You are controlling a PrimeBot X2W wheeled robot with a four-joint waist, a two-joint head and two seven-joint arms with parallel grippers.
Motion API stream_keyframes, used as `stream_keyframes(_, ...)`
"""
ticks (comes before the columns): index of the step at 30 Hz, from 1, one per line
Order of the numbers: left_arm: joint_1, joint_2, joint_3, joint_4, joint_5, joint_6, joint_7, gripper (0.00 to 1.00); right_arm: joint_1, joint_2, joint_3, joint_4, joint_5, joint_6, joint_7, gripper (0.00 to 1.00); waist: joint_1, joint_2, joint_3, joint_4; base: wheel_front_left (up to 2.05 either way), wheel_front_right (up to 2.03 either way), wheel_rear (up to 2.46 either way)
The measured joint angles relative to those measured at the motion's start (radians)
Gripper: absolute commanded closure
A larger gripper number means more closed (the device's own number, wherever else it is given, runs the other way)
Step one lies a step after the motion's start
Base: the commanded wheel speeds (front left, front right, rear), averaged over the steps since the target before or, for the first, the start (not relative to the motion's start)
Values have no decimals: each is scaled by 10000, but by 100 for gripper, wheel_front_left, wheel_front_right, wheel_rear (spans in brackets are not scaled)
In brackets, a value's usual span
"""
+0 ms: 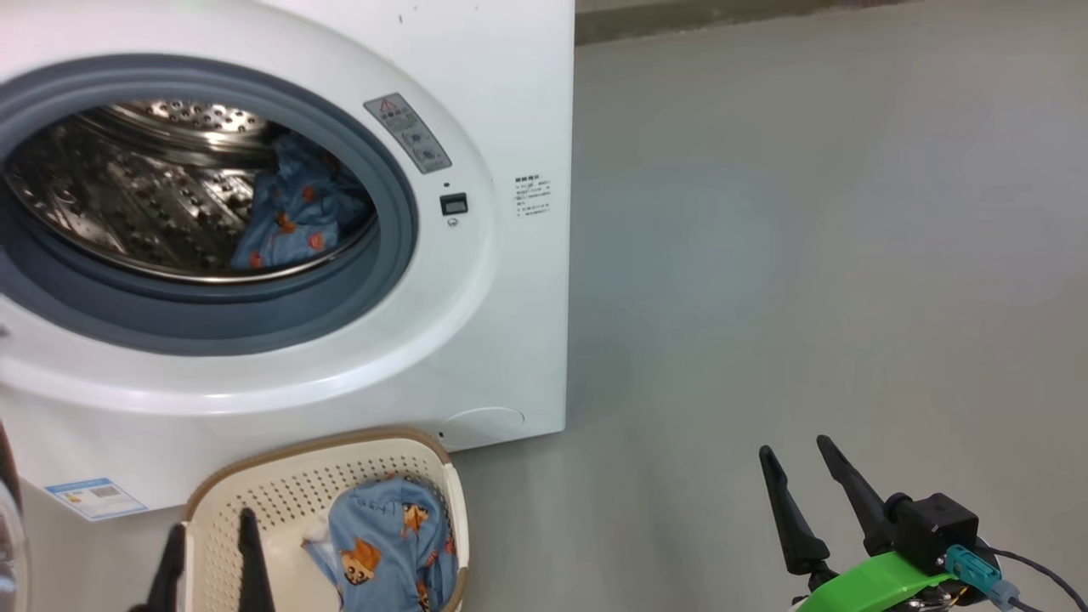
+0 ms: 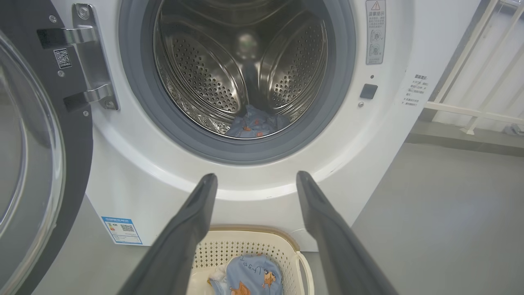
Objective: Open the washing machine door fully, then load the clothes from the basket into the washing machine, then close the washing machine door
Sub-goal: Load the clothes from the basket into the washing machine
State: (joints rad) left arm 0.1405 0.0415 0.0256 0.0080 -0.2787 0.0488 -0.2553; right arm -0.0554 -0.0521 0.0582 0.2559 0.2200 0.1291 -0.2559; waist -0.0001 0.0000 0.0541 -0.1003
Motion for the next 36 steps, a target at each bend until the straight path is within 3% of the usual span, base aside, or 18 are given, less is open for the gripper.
stream_keyframes(14,661,4,-249,-301,98,447,0,0,362,10,-107,-274,-270,0,0,0,1,0,-508,226,0,0,0)
stream_keyframes(36,870,10,-293,-343,303,497,0,0,575,15,-121,-414,-359,0,0,0,1,0,-610,424,0,0,0)
